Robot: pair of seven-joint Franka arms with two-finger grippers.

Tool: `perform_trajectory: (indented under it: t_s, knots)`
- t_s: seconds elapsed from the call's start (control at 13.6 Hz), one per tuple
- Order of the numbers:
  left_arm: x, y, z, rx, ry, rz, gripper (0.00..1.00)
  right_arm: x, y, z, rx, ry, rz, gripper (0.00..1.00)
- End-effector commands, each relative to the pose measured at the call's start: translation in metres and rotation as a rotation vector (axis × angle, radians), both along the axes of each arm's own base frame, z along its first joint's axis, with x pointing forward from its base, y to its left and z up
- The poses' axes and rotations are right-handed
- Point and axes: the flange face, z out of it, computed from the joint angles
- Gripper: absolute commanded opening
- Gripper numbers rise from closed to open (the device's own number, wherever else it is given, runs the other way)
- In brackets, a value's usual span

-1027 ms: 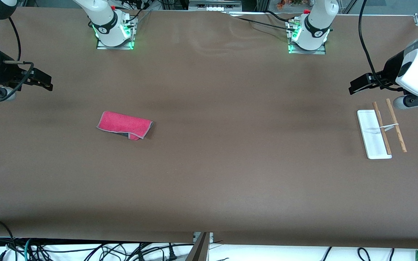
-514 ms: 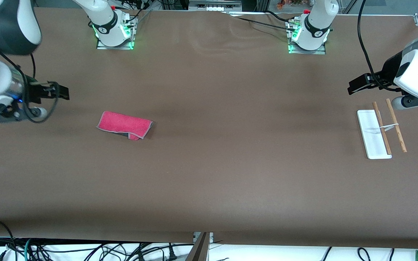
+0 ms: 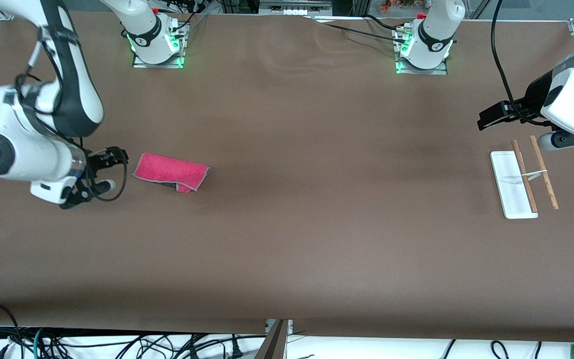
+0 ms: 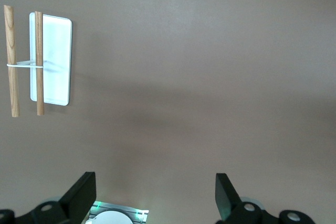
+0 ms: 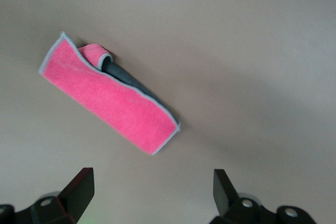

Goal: Pass towel and hang on rack
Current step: 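Move the right gripper down to the pink towel's edge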

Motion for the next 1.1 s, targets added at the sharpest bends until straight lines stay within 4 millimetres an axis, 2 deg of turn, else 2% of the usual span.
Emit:
perform_trajectory:
  t_s: [0.0, 0.29, 0.44, 0.59, 0.73, 1.03]
  knots:
    - [-0.002, -0.002, 0.003, -0.025, -0.004, 0.011, 1.00, -0.006, -0.012, -0.037, 0.038, -0.013, 0.101, 1.00]
    - [-0.002, -0.003, 0.002, -0.025, -0.004, 0.012, 1.00, -0.037, -0.023, -0.082, 0.048, -0.072, 0.137, 1.00]
    - [-0.002, -0.006, 0.002, -0.025, -0.002, 0.005, 1.00, -0.056, -0.031, -0.100, 0.057, -0.112, 0.178, 1.00]
    - [-0.002, -0.006, 0.001, -0.026, -0.001, 0.004, 1.00, -0.068, -0.040, -0.116, 0.069, -0.130, 0.233, 1.00]
    - [-0.002, -0.007, 0.001, -0.026, -0.001, 0.003, 1.00, -0.080, -0.041, -0.130, 0.073, -0.124, 0.254, 1.00]
    - [-0.002, -0.007, 0.000, -0.024, -0.001, 0.004, 1.00, -0.080, -0.043, -0.146, 0.079, -0.127, 0.284, 1.00]
